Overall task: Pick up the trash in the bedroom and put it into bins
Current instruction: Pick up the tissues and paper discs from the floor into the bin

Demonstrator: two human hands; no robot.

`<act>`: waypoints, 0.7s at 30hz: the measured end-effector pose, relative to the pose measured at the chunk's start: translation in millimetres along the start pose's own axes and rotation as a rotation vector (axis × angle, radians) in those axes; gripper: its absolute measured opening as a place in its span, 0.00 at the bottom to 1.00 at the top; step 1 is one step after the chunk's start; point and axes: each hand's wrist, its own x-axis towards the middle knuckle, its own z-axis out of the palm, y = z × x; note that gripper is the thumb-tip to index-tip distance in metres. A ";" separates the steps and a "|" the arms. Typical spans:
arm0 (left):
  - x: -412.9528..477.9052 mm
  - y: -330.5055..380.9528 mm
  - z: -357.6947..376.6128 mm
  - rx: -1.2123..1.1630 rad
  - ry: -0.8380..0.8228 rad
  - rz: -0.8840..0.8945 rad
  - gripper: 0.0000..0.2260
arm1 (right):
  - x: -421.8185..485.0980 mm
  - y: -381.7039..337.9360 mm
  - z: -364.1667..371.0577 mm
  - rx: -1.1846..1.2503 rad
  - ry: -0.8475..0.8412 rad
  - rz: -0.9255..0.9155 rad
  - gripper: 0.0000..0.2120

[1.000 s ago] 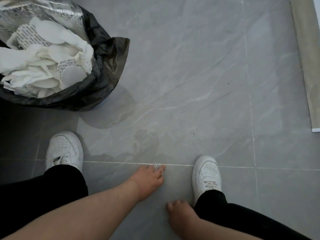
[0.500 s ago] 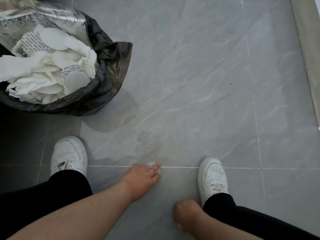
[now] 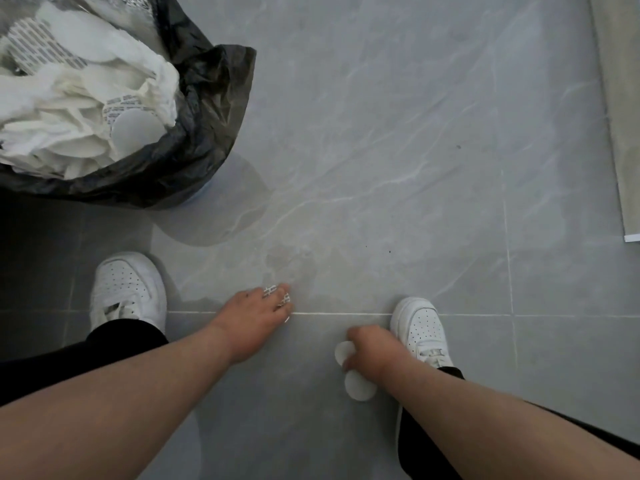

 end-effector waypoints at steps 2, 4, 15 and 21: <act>-0.2 -3.0 0.4 -0.033 0.040 0.000 0.25 | 5.3 -2.9 -8.8 0.076 0.058 0.006 0.11; 1.3 -4.6 3.0 -0.048 0.038 -0.006 0.23 | 9.7 -7.1 -23.0 0.167 0.094 -0.008 0.11; 6.6 -12.5 11.1 0.072 0.190 -0.031 0.24 | -4.2 -19.8 -12.9 -0.338 0.015 -0.363 0.18; 7.2 -13.8 13.3 0.051 0.241 -0.024 0.19 | -3.4 -10.0 13.1 -0.393 0.194 -0.305 0.28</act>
